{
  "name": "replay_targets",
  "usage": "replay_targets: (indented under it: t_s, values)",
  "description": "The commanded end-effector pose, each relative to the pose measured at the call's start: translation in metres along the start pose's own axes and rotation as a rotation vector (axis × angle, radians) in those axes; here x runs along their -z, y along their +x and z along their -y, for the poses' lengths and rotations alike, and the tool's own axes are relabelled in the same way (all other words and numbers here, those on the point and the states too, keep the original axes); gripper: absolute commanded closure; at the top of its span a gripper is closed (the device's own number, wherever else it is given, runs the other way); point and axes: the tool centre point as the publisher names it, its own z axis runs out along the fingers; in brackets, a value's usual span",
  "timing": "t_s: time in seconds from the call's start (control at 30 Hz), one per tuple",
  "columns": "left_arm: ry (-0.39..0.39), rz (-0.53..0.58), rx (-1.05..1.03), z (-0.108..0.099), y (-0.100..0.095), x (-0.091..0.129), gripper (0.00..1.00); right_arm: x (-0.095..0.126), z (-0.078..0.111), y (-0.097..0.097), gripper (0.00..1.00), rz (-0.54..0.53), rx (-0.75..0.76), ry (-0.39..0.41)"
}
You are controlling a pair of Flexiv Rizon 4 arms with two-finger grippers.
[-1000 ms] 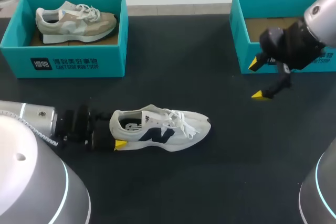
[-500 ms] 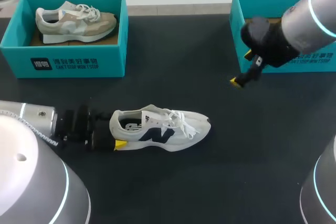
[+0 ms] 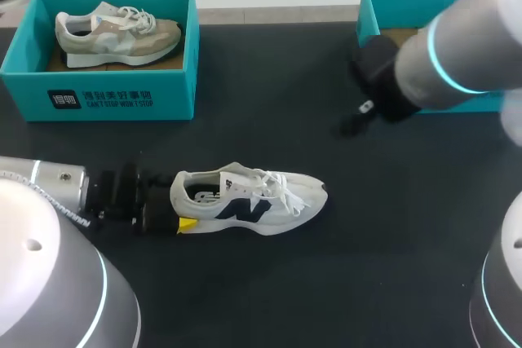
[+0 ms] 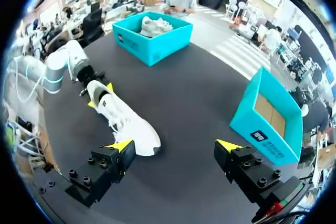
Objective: Take the shoe out of the shoebox, open the shoe tongue, remove and reinsert the insole, then place the shoe into the shoebox
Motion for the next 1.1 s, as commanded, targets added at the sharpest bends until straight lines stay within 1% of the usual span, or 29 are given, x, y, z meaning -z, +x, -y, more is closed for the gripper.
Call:
replay_targets:
  t_s: [0.03, 0.17, 0.2, 0.23, 0.27, 0.3, 0.33, 0.4, 0.43, 0.47, 0.5, 0.57, 0.6, 0.63, 1.1]
  values:
    - [-0.001, 0.001, 0.0, 0.0, 0.0, 0.0, 1.0, -0.038, -0.055, 0.035, 0.0, 0.228, -0.104, 0.121]
    - [-0.001, 0.001, 0.0, 0.0, 0.0, 0.0, 1.0, -0.057, -0.072, 0.062, 0.0, 0.232, -0.119, 0.108]
    - [-0.001, 0.001, 0.0, 0.0, 0.0, 0.0, 1.0, -0.06, -0.074, 0.068, 0.0, 0.25, -0.141, 0.103]
    - [-0.001, 0.001, 0.0, 0.0, 0.0, 0.0, 1.0, -0.064, -0.078, 0.074, 0.0, 0.241, -0.125, 0.103]
    - [-0.001, 0.001, 0.0, 0.0, 0.0, 0.0, 1.0, -0.068, -0.079, 0.079, 0.0, 0.261, -0.126, 0.12]
    - [-0.001, 0.001, 0.0, 0.0, 0.0, 0.0, 1.0, -0.07, -0.082, 0.083, 0.0, 0.26, -0.108, 0.12]
    - [-0.001, 0.001, 0.0, 0.0, 0.0, 0.0, 1.0, -0.072, -0.085, 0.086, 0.0, 0.272, -0.108, 0.139]
    - [-0.001, 0.001, 0.0, 0.0, 0.0, 0.0, 1.0, -0.075, -0.088, 0.093, 0.0, 0.267, -0.131, 0.128]
    - [-0.001, 0.001, 0.0, 0.0, 0.0, 0.0, 1.0, -0.077, -0.09, 0.097, 0.0, 0.279, -0.143, 0.142]
    - [-0.001, 0.001, 0.0, 0.0, 0.0, 0.0, 1.0, -0.078, -0.094, 0.102, 0.0, 0.265, -0.127, 0.148]
    - [-0.001, 0.001, 0.0, 0.0, 0.0, 0.0, 1.0, -0.08, -0.096, 0.105, 0.0, 0.272, -0.145, 0.142]
    - [-0.001, 0.001, 0.0, 0.0, 0.0, 0.0, 1.0, -0.084, -0.093, 0.11, 0.0, 0.269, -0.163, 0.144]
    - [-0.001, 0.001, 0.0, 0.0, 0.0, 0.0, 1.0, -0.084, -0.092, 0.113, 0.0, 0.293, -0.196, 0.151]
    - [-0.001, 0.001, 0.0, 0.0, 0.0, 0.0, 1.0, -0.083, -0.091, 0.114, 0.0, 0.288, -0.185, 0.134]
    - [-0.001, 0.001, 0.0, 0.0, 0.0, 0.0, 1.0, -0.083, -0.091, 0.114, 0.0, 0.288, -0.185, 0.134]
